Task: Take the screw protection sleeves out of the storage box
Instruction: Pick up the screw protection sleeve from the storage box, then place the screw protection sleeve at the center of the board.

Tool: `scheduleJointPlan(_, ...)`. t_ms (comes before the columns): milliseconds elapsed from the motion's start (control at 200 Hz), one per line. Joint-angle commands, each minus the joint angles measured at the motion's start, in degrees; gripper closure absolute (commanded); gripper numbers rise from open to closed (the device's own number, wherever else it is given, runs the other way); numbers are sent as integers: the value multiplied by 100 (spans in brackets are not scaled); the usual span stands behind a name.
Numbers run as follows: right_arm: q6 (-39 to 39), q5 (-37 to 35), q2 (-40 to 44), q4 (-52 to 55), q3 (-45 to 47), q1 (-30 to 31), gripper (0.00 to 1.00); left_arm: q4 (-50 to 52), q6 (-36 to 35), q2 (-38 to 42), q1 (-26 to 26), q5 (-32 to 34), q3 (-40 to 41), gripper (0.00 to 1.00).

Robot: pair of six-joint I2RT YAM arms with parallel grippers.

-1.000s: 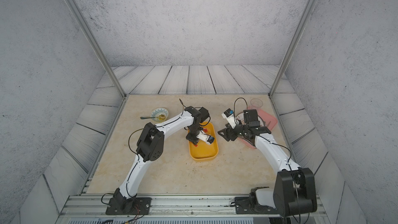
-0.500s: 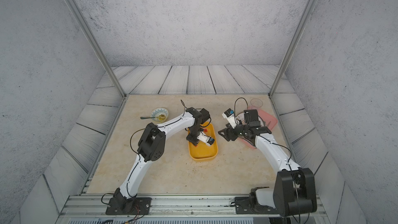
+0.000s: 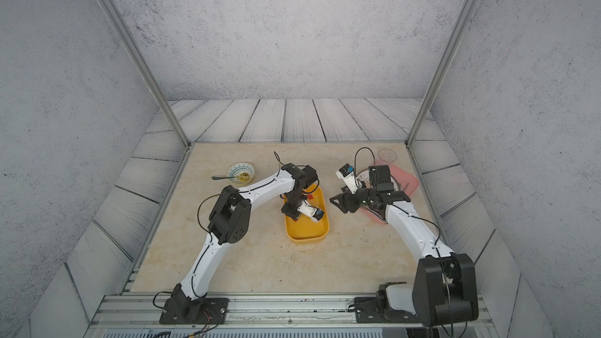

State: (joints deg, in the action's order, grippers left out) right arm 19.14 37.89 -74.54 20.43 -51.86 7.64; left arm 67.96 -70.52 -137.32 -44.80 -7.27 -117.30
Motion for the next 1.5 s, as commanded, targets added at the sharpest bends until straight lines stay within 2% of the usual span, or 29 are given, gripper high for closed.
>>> scheduleJointPlan(0,67,82,155,110,-67,-51,26,-320,119,65,-20,-92,172,88)
scheduleJointPlan(260,83,9,220,164,-114,-174,26,-679,464,636,6,-396,492,95)
scheduleJointPlan(560,-15,53,179,133,-119,-235,26,-690,779,1057,134,-636,561,97)
scheduleJointPlan(620,-241,107,81,-27,-53,-231,26,-662,931,1216,223,-761,585,97)
scheduleJointPlan(731,-1112,-17,-271,-76,-149,-181,27,-678,1204,1697,465,-1053,865,97)
scheduleJointPlan(816,-1723,-423,-655,206,-447,-5,32,-819,1404,2163,697,-1239,1296,97)
scheduleJointPlan(936,-1934,-1221,-1084,383,-662,479,39,-1071,1568,2822,1044,-1346,2068,97)
scheduleJointPlan(1126,-2138,-1934,-1818,977,-1211,917,45,-1271,1561,3447,1600,-1112,2974,97)
scheduleJointPlan(1221,-2238,-2002,-2054,1038,-1310,1057,47,-1488,1535,3531,1796,-916,3350,97)
scheduleJointPlan(1336,-2296,-2156,-2263,1086,-1366,1237,50,-1766,1438,3406,2018,-764,3634,97)
scheduleJointPlan(1491,-2335,-2132,-2420,1088,-1393,1255,52,-2002,1352,2956,2155,-387,3627,95)
